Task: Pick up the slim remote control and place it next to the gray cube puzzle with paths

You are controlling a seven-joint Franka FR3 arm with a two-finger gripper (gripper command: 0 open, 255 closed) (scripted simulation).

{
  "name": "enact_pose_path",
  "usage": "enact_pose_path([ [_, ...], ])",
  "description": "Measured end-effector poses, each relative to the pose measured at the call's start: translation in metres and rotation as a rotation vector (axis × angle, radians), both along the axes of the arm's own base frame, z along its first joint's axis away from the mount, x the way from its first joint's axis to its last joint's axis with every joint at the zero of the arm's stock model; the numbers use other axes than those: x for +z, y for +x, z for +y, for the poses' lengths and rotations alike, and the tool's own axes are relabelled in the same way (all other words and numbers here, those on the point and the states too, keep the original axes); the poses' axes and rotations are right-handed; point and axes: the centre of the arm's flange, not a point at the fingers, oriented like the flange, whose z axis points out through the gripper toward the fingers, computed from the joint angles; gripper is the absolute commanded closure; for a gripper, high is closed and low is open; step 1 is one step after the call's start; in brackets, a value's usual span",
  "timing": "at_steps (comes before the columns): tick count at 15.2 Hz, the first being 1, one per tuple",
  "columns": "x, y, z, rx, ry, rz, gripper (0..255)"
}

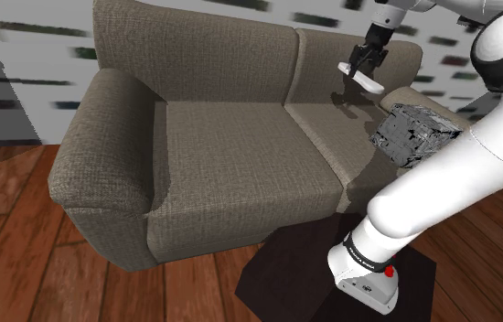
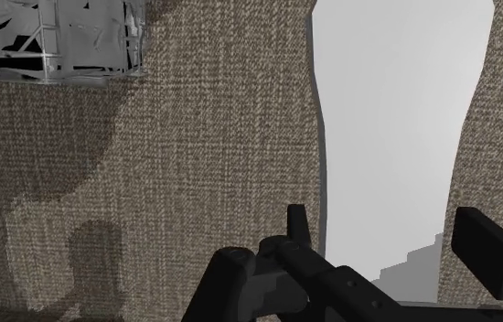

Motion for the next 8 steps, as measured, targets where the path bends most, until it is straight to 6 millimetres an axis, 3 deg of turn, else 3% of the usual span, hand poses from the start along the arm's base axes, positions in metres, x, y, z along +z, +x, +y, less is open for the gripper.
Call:
enact_pose_path([
  [6,0.002,-0.029,-0.072,0.000,0.000,0.000,255],
  [8,-0.003,-0.033,-0.079,0.001,0.000,0.000,255],
])
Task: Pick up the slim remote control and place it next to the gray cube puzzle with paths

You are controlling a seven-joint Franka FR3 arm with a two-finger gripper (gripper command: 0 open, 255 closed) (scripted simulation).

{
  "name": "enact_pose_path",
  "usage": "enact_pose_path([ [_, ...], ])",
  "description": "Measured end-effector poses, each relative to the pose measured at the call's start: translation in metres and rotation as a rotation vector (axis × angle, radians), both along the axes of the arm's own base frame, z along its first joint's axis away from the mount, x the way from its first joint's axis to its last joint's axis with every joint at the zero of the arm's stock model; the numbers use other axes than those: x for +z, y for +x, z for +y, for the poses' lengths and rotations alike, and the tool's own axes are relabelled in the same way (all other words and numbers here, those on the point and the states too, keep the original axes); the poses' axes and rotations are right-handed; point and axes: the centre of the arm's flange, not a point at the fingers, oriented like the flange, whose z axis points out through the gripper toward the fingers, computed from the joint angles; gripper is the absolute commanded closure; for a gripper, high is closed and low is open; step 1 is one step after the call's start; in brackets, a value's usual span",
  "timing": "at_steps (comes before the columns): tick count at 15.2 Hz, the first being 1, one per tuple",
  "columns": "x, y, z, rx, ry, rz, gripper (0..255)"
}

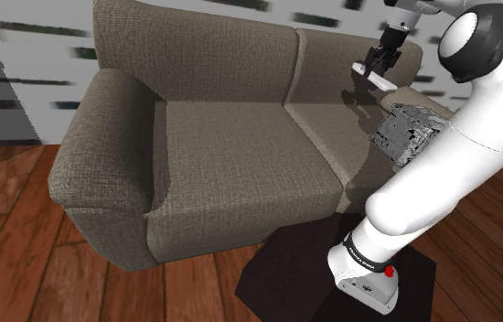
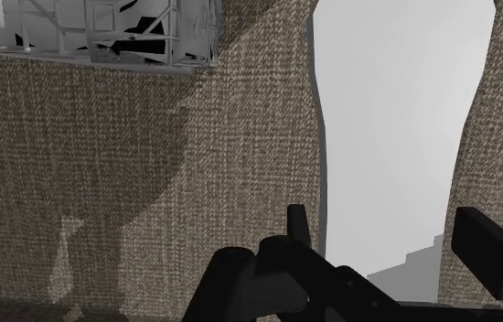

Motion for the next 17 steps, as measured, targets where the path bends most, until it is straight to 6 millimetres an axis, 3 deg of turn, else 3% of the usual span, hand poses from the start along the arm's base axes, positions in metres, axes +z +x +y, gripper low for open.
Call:
enact_pose_path([
  [17,-0.089,-0.001,-0.003,0.001,0.000,0.000,255],
])
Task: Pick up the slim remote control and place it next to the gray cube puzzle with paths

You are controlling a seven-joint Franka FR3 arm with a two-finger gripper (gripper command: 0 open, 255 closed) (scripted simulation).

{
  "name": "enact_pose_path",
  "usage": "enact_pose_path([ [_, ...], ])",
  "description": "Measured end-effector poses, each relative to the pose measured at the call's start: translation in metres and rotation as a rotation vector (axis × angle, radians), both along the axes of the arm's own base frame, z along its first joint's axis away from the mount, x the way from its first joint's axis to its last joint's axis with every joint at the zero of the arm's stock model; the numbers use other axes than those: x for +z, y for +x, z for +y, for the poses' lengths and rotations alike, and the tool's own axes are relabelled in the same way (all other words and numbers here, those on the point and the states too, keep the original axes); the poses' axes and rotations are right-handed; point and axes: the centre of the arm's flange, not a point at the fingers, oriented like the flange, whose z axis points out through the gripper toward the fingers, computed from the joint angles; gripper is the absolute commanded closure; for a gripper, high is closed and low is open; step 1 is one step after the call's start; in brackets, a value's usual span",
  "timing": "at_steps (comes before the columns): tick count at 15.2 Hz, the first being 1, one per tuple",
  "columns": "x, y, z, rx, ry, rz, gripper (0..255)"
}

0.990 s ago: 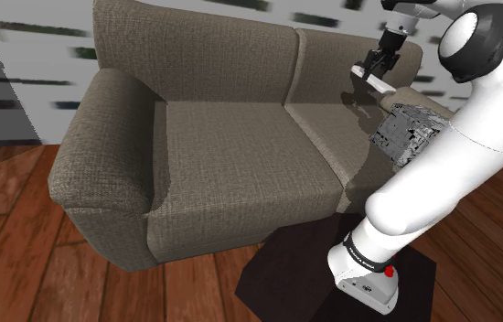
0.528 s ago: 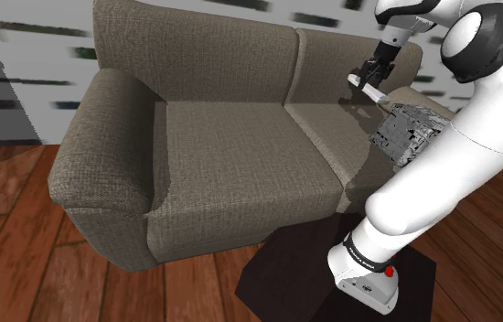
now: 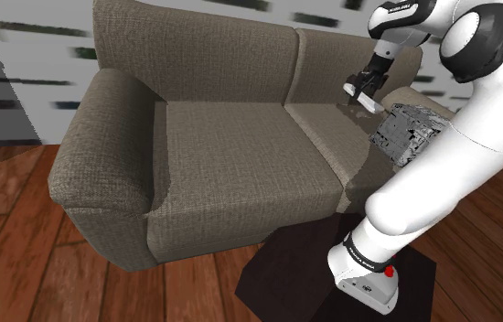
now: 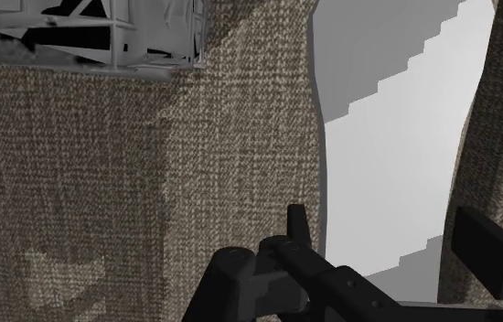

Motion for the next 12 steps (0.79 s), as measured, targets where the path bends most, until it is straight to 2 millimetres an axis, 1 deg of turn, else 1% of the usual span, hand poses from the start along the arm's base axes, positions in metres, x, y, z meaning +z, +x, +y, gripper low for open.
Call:
enact_pose_path([
  [12,-0.063,0.002,0.000,0.000,0.000,0.000,255],
])
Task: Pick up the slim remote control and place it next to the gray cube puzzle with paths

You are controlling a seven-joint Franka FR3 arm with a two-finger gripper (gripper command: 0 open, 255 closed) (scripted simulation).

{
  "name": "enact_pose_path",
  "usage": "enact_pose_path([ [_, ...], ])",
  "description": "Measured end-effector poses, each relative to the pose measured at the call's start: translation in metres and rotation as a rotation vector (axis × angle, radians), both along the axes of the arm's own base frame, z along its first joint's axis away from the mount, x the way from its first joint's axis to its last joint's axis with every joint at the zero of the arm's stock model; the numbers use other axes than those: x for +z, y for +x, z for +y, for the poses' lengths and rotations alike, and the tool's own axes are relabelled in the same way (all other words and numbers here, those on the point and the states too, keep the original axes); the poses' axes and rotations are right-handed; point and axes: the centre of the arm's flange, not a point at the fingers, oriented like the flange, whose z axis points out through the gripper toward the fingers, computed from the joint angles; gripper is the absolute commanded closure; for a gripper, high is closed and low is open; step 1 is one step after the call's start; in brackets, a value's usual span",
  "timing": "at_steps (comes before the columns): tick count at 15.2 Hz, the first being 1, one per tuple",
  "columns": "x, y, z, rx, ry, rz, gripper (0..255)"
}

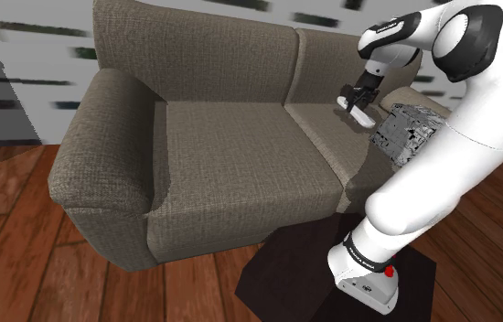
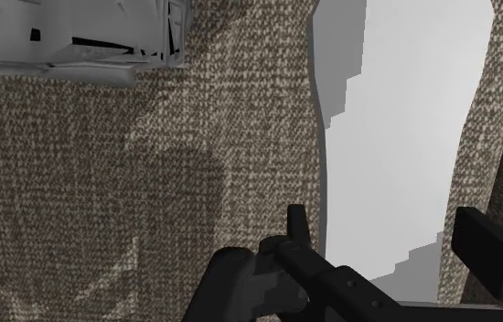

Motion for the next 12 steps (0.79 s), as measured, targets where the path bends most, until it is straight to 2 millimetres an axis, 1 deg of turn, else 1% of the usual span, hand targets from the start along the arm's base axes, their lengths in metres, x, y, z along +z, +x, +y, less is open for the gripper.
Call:
enact_pose_path([
  [12,-0.065,0.000,0.001,0.000,0.000,0.000,255],
])
